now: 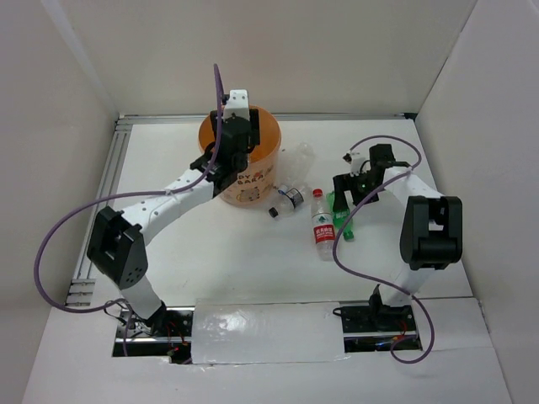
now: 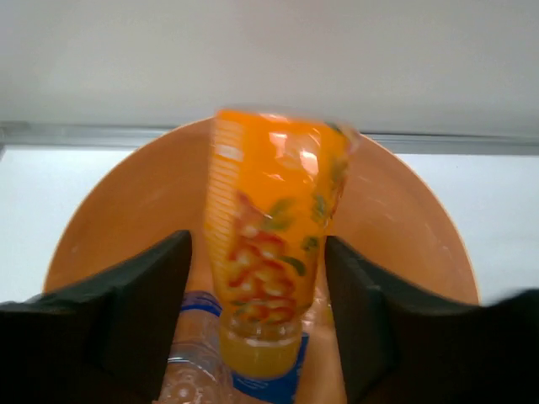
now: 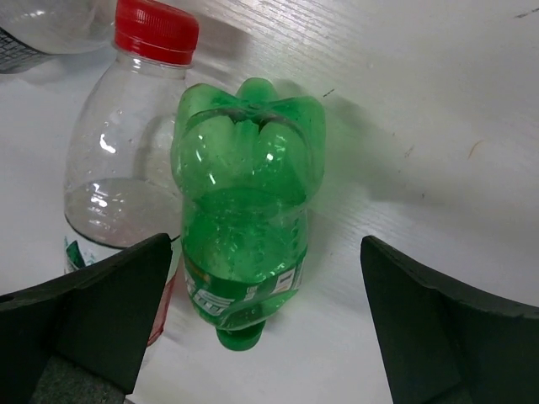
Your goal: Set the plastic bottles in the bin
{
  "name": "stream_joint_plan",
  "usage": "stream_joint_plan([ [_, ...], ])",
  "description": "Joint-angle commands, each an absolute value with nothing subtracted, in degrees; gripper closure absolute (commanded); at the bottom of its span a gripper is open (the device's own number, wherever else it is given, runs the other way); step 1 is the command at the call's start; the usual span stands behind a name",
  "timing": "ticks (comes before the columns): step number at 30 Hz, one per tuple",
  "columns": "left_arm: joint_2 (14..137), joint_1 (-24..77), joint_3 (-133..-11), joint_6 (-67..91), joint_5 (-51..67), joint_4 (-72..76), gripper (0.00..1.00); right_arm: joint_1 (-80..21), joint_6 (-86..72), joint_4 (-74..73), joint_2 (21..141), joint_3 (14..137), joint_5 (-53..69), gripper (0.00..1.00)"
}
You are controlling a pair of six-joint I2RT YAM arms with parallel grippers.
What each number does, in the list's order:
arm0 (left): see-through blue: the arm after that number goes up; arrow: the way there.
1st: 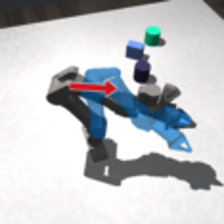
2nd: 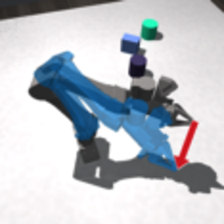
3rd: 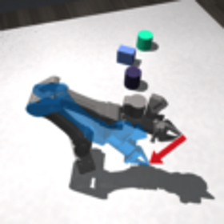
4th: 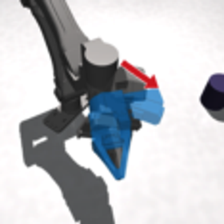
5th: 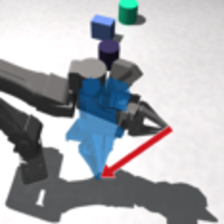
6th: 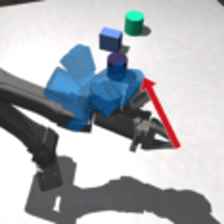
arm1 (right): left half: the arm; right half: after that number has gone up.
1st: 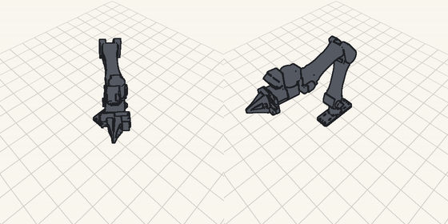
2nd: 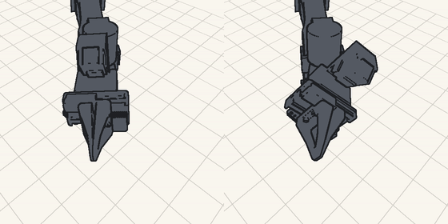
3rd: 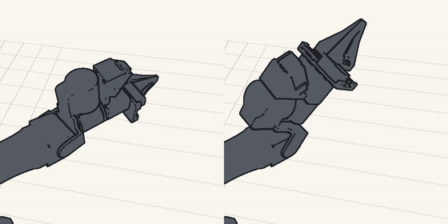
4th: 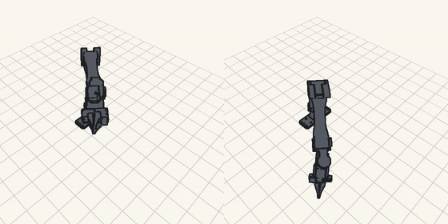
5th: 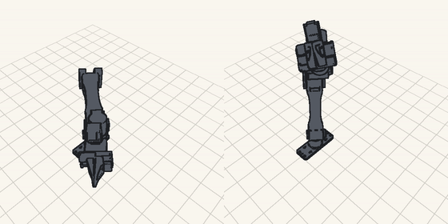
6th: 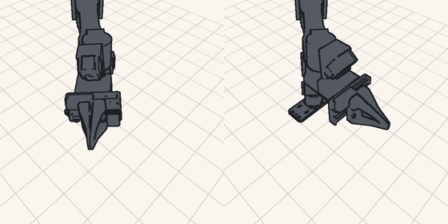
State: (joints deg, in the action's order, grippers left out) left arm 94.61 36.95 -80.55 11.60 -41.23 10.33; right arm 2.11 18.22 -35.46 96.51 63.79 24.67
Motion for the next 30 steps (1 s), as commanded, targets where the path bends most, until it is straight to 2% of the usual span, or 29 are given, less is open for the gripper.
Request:
stream_joint_plan([
  [1, 95.80, 36.12, -86.48, 15.56, -43.86, 5.72, 0.20, 0.88, 17.40, -32.26, 97.99, 63.63, 22.85, 0.00],
  [3, 94.67, 36.12, -83.95, 13.72, -42.55, 7.28, 0.00, 0.36, 17.40, -32.26, 98.61, 63.63, 22.85, 0.02],
  [8, 86.85, 40.86, -78.85, 4.24, -33.77, 11.16, 0.00, -0.26, 17.40, -32.26, 100.72, 63.11, 21.53, 0.12],
  [12, 78.77, 48.57, -72.26, 5.34, -22.69, 8.44, 0.03, -0.79, 16.88, -31.64, 102.47, 63.10, 21.01, 0.22],
  [14, 75.07, 51.14, -66.29, 8.95, -18.23, 7.04, 0.05, -0.79, 16.88, -31.64, 103.27, 63.89, 21.53, 0.34],
  [15, 73.49, 53.41, -61.75, 13.75, -17.06, 7.03, 0.05, -0.79, 16.88, -33.21, 104.14, 65.29, 22.14, 0.49],
  [16, 73.48, 54.39, -59.35, 16.50, -17.05, 7.03, 0.05, -0.79, 17.40, -33.22, 104.15, 66.26, 22.67, 0.49],
  [17, 72.95, 55.19, -56.80, 19.05, -15.92, 7.73, 0.05, -0.79, 18.01, -35.66, 104.76, 67.40, 23.20, 0.64],
  [20, 72.95, 58.09, -48.99, 29.07, -15.12, 11.42, 0.02, 0.78, 21.52, -40.93, 102.93, 73.54, 27.15, 0.81],
  [24, 75.40, 60.46, -43.52, 35.93, -15.12, 15.72, 0.00, 1.58, 26.53, -46.65, 100.29, 87.86, 36.01, 0.88],
  [26, 77.42, 60.47, -41.93, 38.57, -12.93, 17.92, 0.00, 0.27, 28.21, -47.20, 99.76, 97.67, 41.01, 0.88],
  [29, 79.71, 61.61, -39.91, 40.86, -11.69, 21.96, 0.00, -4.64, 30.50, -43.96, 99.76, 107.36, 47.78, 0.87],
  [30, 79.72, 61.61, -39.90, 40.87, -10.99, 23.63, 0.00, -5.88, 29.37, -38.90, 99.76, 108.88, 48.42, 0.87],
])
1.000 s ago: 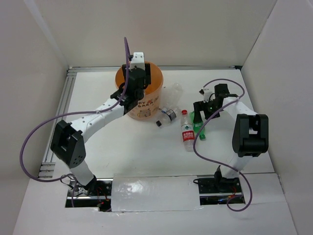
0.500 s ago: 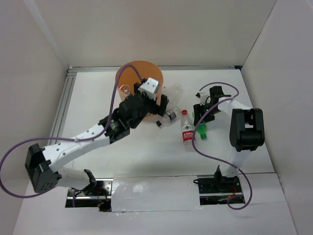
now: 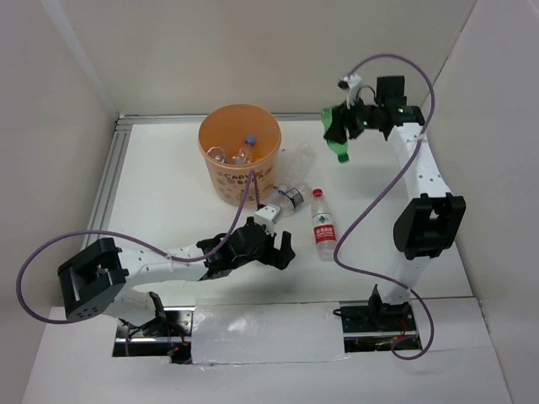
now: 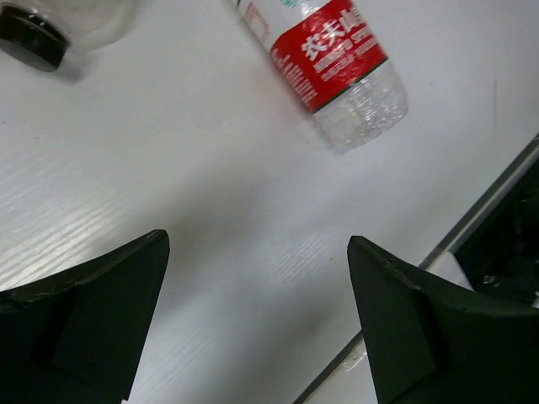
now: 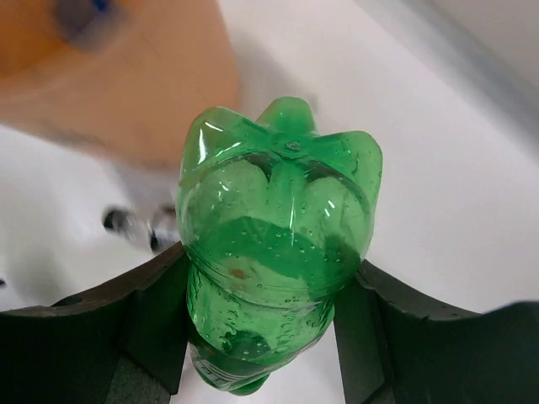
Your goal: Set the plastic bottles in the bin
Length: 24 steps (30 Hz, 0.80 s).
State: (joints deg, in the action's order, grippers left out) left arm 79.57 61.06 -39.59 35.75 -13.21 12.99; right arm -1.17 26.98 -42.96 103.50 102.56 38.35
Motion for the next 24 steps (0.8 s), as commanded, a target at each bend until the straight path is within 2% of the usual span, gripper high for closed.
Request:
stream_joint_plan([
  [1, 80.59, 61.61, -39.90, 40.87, -10.38, 24.60, 0.00, -7.11, 28.83, -36.85, 100.28, 110.20, 49.47, 0.87],
  [5, 83.40, 62.23, -42.44, 40.87, -8.71, 25.84, 0.00, -15.52, 21.90, -20.96, 103.08, 115.30, 52.65, 0.86],
  [9, 86.57, 62.75, -44.47, 42.71, -9.22, 26.72, 0.00, -23.79, 18.99, -19.34, 108.79, 124.15, 50.02, 0.84],
  [11, 89.10, 62.75, -47.27, 42.71, -11.33, 25.32, 0.00, -26.27, 16.80, -19.34, 113.19, 126.55, 48.70, 0.77],
  [12, 89.82, 63.28, -48.33, 43.24, -12.38, 23.31, 0.00, -27.32, 16.27, -19.34, 114.42, 127.95, 47.30, 0.69],
  [13, 90.61, 63.28, -50.25, 43.76, -13.70, 22.68, 0.00, -28.73, 16.26, -19.34, 116.17, 127.97, 46.33, 0.55],
  [14, 91.22, 63.28, -51.06, 43.77, -15.71, 22.68, 0.00, -28.74, 14.78, -19.34, 116.19, 127.97, 45.10, 0.23],
  [16, 93.33, 63.28, -53.94, 46.05, -18.27, 19.80, 0.00, -29.36, 14.15, -18.81, 116.72, 127.19, 42.29, 0.00],
  [21, 98.95, 63.28, -61.51, 48.34, -22.75, 14.95, 0.00, -23.57, 12.83, -20.82, 111.37, 123.14, 36.74, 0.00],
  [24, 105.10, 63.28, -69.06, 51.32, -24.95, 7.51, 0.00, -16.02, 12.05, -22.41, 105.84, 116.65, 37.26, 0.00],
])
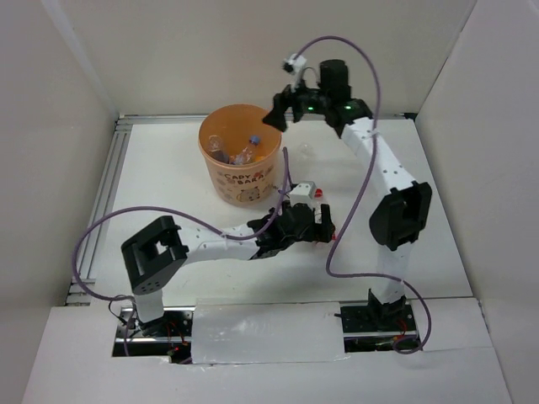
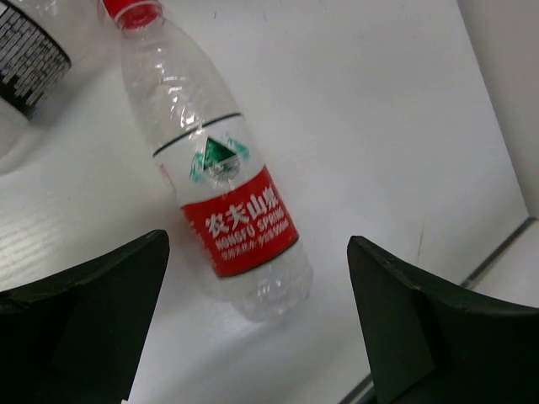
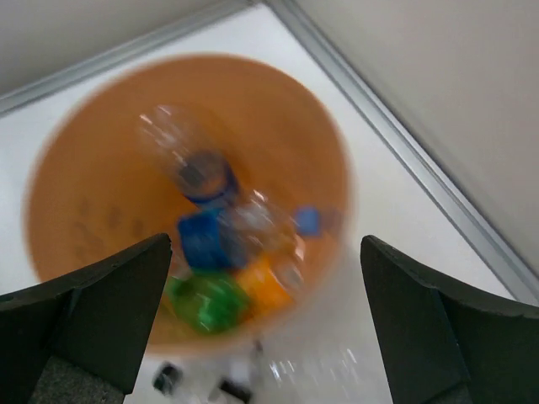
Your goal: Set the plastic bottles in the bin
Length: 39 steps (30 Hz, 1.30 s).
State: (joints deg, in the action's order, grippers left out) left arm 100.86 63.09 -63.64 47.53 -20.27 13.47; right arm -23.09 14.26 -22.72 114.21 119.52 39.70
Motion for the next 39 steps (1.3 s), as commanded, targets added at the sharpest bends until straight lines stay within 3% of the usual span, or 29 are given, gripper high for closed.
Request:
stream_joint_plan([
  [1, 106.77, 63.28, -70.82, 51.33, -24.96, 6.25, 0.00, -13.91, 11.52, -22.41, 104.08, 114.19, 37.27, 0.00],
  [6, 118.44, 63.28, -84.44, 54.13, -26.53, -6.03, 0.00, 0.24, 9.50, -22.41, 89.69, 93.72, 39.81, 0.00],
  [11, 124.54, 63.28, -90.70, 55.72, -28.30, -16.61, 0.00, 12.19, 9.05, -21.80, 79.03, 74.41, 46.48, 0.00],
  [13, 125.07, 63.28, -90.70, 55.11, -27.43, -16.61, 0.17, 14.14, 9.66, -21.80, 74.20, 69.72, 46.49, 0.00],
  [14, 125.07, 63.28, -90.70, 52.58, -26.90, -15.48, 0.42, 16.15, 10.54, -21.80, 71.40, 65.78, 48.41, 0.00],
  [15, 125.07, 63.28, -90.18, 52.56, -26.89, -15.47, 0.42, 16.95, 10.55, -21.80, 70.15, 64.26, 49.04, 0.02],
  [16, 124.46, 63.28, -89.57, 51.78, -26.29, -13.82, 0.68, 17.66, 10.55, -21.80, 69.01, 62.86, 49.04, 0.03],
  [17, 123.50, 63.28, -88.86, 49.16, -26.28, -12.67, 0.75, 18.36, 10.55, -21.80, 68.04, 61.80, 49.04, 0.06],
  [20, 117.44, 64.51, -86.49, 42.05, -24.88, -8.27, 0.97, 21.53, 11.86, -23.20, 65.93, 58.98, 51.14, 0.26],
  [21, 115.42, 64.51, -85.88, 40.18, -24.87, -7.22, 1.00, 23.10, 12.47, -23.81, 65.92, 58.28, 52.46, 0.43],
  [22, 110.96, 64.51, -84.65, 38.43, -24.87, -6.51, 1.00, 23.99, 13.18, -25.21, 65.92, 58.27, 53.25, 0.50],
  [25, 104.00, 64.51, -81.93, 32.10, -27.76, -4.22, 1.00, 26.71, 13.18, -25.22, 65.92, 57.22, 53.96, 0.59],
  [26, 99.80, 64.51, -81.91, 30.25, -29.86, -3.52, 1.00, 26.72, 13.18, -25.22, 66.53, 57.22, 54.49, 0.54],
  [28, 96.26, 64.51, -81.21, 24.28, -32.42, -0.98, 1.00, 26.72, 13.18, -25.22, 67.06, 57.22, 54.49, 0.35],
  [29, 94.76, 64.51, -81.21, 22.34, -34.26, -0.01, 1.00, 26.72, 13.18, -25.22, 67.58, 56.69, 54.49, 0.14],
  [30, 92.05, 63.99, -81.21, 19.02, -35.50, 2.09, 1.00, 26.72, 13.18, -25.22, 67.59, 56.69, 55.10, 0.00],
  [33, 88.87, 61.18, -81.21, 15.74, -40.15, 5.00, 0.99, 26.72, 13.18, -25.75, 70.31, 56.16, 56.60, 0.00],
  [36, 87.54, 53.56, -82.17, 15.63, -46.81, 6.43, 0.91, 22.70, 14.85, -29.25, 75.13, 57.64, 56.43, 0.00],
  [39, 88.32, 47.48, -83.31, 18.01, -46.85, 4.75, 0.88, 19.17, 12.77, -27.79, 75.76, 58.18, 54.33, 0.00],
])
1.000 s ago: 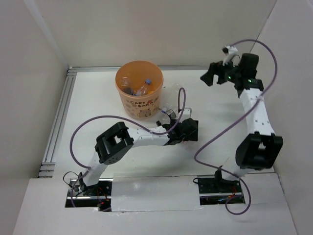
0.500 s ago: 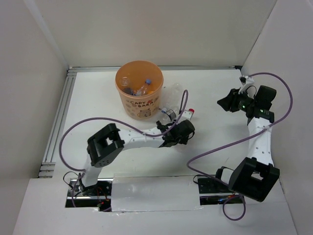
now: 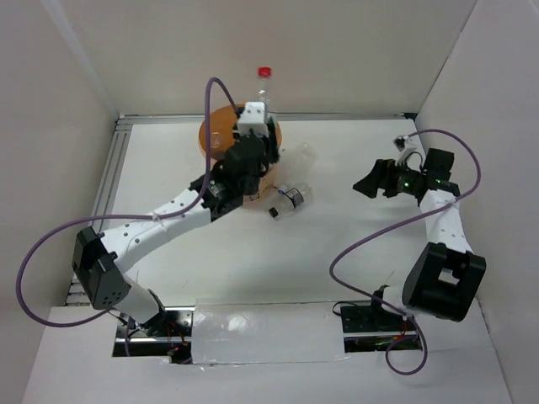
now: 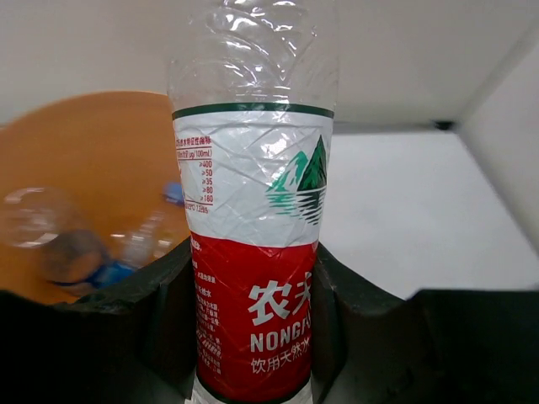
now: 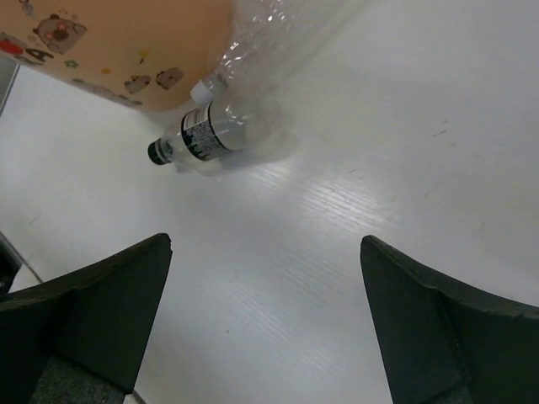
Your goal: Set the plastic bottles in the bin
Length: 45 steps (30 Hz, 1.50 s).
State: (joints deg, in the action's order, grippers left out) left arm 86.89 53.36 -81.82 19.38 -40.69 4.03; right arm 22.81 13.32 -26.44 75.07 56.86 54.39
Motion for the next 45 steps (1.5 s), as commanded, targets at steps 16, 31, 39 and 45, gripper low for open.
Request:
stream_joint_plan([
  [16, 91.16, 36.64, -83.87, 16.36, -37.18, 0.24, 0.00, 3.08, 0.55, -22.06, 93.76, 74.78, 42.18, 0.00],
  [31, 58.01, 61.69, -42.71, 16.25, -31.98, 5.63, 0.01, -7.11, -15.91, -17.75, 120.41, 98.78, 24.27, 0.00],
  [39, 61.08, 67.76, -41.57, 21.45, -39.11, 1.58, 0.01, -11.33, -17.67, -18.28, 130.50, 104.59, 18.02, 0.00],
  [45, 64.07, 67.76, -42.71, 21.45, -39.11, 1.58, 0.01, -12.57, -18.19, -18.90, 133.24, 105.21, 18.01, 0.17],
])
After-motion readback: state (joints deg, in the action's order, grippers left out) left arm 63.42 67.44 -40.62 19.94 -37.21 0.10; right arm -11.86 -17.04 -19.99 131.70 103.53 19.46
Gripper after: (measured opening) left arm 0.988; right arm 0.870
